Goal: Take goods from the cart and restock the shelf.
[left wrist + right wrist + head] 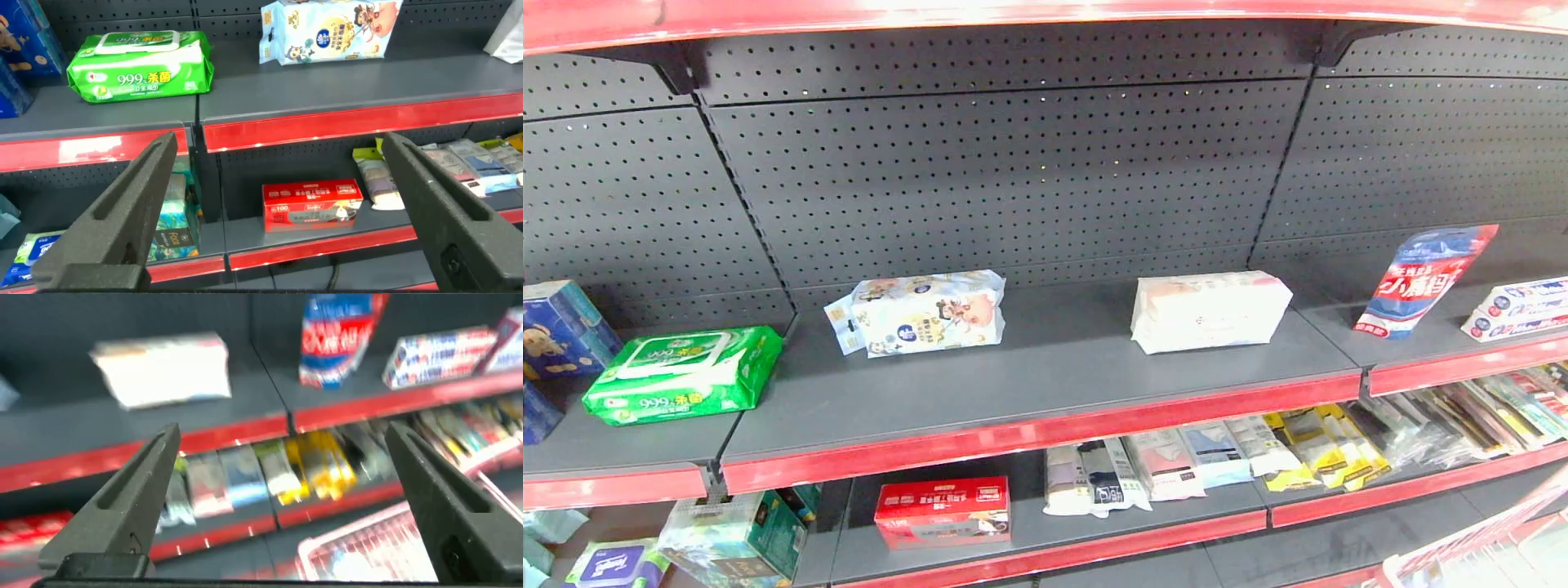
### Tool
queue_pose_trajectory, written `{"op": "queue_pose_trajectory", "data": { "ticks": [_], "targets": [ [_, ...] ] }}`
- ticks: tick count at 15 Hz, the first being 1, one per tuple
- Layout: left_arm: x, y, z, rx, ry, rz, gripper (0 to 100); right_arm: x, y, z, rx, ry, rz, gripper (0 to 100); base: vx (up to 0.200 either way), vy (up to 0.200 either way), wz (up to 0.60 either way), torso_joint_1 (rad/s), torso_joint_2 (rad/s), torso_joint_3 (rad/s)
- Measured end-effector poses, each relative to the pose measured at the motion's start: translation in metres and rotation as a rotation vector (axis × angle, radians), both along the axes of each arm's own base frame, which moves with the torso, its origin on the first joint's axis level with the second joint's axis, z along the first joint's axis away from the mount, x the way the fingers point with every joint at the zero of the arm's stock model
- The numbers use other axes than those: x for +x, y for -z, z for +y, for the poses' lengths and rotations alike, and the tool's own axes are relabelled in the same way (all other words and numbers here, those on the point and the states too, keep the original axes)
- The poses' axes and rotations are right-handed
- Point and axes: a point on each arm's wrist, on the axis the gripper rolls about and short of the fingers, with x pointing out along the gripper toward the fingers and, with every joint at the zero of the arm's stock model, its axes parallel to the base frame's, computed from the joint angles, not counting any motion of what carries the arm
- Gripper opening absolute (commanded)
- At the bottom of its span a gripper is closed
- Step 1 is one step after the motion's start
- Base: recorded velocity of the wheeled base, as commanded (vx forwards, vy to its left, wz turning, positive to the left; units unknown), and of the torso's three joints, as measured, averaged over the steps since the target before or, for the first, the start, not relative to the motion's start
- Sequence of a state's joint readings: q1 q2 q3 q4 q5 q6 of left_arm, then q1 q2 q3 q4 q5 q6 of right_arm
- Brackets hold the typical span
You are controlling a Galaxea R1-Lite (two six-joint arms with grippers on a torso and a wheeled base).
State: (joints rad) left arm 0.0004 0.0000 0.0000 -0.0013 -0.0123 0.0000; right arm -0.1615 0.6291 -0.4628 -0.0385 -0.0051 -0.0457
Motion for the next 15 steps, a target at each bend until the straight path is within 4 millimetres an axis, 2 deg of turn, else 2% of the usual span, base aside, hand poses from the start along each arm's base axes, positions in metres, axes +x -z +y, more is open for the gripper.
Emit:
{"op": "queue_pose_trajectory", "data": {
  "ticks": [1,2,4,5,7,9,12,15],
  "targets": [
    [0.0,0.0,0.0,0.0,0.0,0.0,100,0.027,-0.002,-0.007,0.005,0.028,0.11,100,0.0,0.0,0.0,0.0,0.0,0.0],
    [0.0,0.0,0.0,0.0,-0.001,0.0,100,0.054,0.005,-0.017,0.016,0.053,0.245,100,0.0,0.0,0.0,0.0,0.0,0.0],
    [0.0,0.0,0.0,0.0,-0.001,0.0,100,0.091,0.035,-0.042,0.024,0.089,0.489,100,0.0,0.0,0.0,0.0,0.0,0.0],
    [0.0,0.0,0.0,0.0,0.0,0.0,100,0.102,0.056,-0.055,0.031,0.098,0.618,100,0.0,0.0,0.0,0.0,0.0,0.0],
    [0.0,0.0,0.0,0.0,-0.001,0.0,100,0.109,0.095,-0.079,0.025,0.106,0.802,100,0.0,0.0,0.0,0.0,0.0,0.0],
    [0.0,0.0,0.0,0.0,0.0,0.0,100,0.106,0.125,-0.099,-0.023,0.088,0.919,100,0.0,0.0,0.0,0.0,0.0,0.0],
    [0.0,0.0,0.0,0.0,-0.001,0.0,100,0.099,0.157,-0.128,-0.107,0.024,1.051,100,0.0,0.0,0.0,0.0,0.0,0.0],
    [0.0,0.0,0.0,0.0,-0.001,0.0,100,0.092,0.176,-0.145,-0.093,0.02,1.104,100,0.0,0.0,0.0,0.0,0.0,0.0]
  ]
}}
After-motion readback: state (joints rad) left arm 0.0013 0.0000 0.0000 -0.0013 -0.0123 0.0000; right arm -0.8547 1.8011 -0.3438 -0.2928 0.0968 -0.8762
